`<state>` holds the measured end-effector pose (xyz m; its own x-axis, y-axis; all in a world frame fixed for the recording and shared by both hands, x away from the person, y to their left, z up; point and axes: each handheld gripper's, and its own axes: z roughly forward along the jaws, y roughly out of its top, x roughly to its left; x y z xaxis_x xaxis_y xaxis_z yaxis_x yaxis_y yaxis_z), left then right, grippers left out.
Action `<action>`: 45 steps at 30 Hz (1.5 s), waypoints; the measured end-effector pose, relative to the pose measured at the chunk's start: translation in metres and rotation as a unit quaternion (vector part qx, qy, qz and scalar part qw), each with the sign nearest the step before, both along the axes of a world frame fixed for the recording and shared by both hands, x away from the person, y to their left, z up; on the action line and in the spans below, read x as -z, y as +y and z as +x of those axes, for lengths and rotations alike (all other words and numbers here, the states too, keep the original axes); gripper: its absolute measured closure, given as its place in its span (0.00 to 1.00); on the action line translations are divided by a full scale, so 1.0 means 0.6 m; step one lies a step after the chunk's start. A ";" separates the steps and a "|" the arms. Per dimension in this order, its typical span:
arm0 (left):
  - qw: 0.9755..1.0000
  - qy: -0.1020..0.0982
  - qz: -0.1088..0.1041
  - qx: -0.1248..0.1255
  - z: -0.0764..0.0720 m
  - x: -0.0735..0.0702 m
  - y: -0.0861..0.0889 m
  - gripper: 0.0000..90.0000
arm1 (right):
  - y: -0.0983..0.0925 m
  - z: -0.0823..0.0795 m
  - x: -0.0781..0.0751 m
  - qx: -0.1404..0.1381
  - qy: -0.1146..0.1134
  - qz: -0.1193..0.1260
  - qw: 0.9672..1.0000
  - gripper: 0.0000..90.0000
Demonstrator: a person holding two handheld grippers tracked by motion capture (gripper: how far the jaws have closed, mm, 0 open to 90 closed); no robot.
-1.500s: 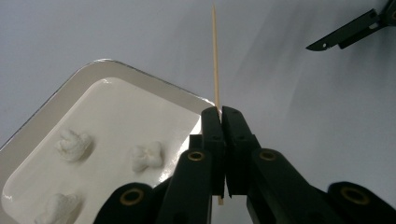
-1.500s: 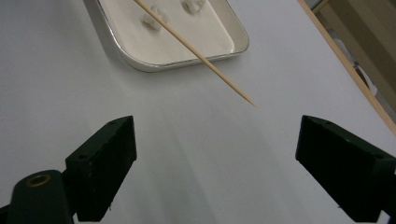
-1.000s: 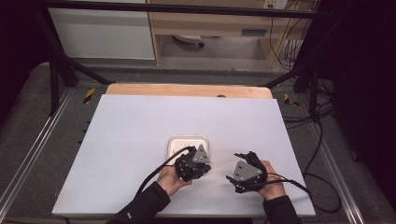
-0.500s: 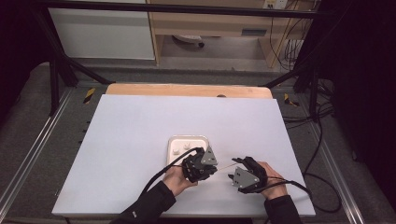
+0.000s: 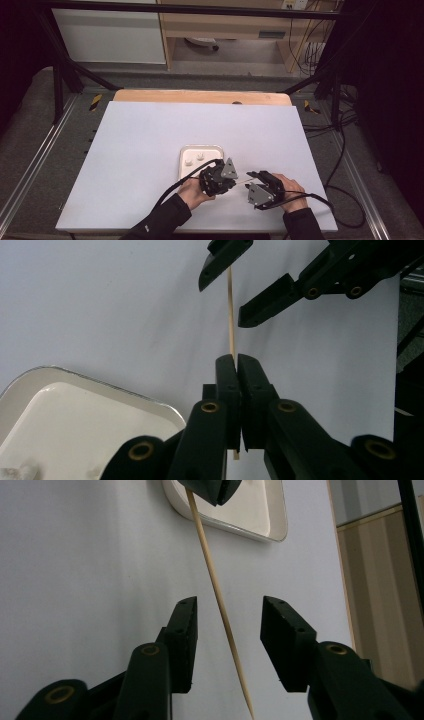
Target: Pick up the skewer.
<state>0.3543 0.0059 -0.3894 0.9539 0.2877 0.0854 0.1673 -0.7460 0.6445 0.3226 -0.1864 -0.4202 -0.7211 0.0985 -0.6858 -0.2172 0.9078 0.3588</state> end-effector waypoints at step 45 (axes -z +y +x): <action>0.997 -0.006 0.071 -0.011 0.017 -0.002 0.000 0.72 | 0.008 0.007 0.007 -0.048 -0.027 -0.109 0.993 0.98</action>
